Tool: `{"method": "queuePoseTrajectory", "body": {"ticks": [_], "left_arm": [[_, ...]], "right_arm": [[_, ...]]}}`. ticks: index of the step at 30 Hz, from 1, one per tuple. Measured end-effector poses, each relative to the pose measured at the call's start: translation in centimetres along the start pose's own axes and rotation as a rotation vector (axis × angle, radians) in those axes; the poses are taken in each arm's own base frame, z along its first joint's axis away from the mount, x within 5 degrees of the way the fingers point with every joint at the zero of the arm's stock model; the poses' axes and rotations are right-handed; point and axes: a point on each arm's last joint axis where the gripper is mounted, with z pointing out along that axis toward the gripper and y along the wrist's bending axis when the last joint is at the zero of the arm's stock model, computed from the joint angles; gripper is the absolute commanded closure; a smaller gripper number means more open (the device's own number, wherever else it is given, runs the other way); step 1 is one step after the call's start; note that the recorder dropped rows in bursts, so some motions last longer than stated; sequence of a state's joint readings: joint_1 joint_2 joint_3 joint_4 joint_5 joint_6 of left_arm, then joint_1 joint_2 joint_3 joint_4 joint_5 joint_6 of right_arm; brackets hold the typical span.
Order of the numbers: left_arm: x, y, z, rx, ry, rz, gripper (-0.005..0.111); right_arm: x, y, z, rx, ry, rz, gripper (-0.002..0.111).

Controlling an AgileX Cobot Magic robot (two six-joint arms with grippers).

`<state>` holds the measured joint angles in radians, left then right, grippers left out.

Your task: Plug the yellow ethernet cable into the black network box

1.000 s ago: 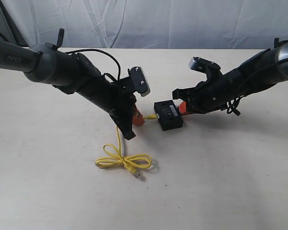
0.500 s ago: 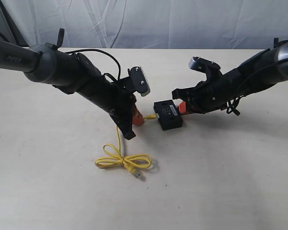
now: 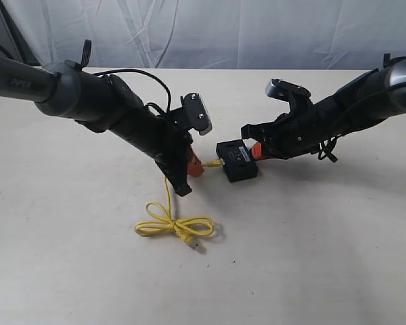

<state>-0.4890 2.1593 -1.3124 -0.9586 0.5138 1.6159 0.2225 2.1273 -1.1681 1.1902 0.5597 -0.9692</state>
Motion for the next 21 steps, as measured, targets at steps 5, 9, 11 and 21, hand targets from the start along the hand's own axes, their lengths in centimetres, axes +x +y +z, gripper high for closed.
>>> {"method": "queuePoseTrajectory", "body": {"ticks": [5, 9, 11, 21], "left_arm": [[-0.2, 0.0, 0.0, -0.006, -0.004, -0.003, 0.07], [-0.3, 0.0, 0.0, -0.009, -0.012, -0.014, 0.067], [-0.6, -0.2, 0.1, -0.004, -0.021, -0.017, 0.067], [-0.7, -0.2, 0.1, -0.001, -0.023, -0.025, 0.067]], "right_arm": [[0.2, 0.4, 0.2, -0.018, 0.011, 0.002, 0.108], [0.3, 0.6, 0.3, -0.037, 0.02, 0.009, 0.108], [0.5, 1.2, 0.4, -0.066, 0.038, 0.007, 0.108], [0.4, 1.1, 0.2, -0.074, 0.04, 0.012, 0.108]]}}
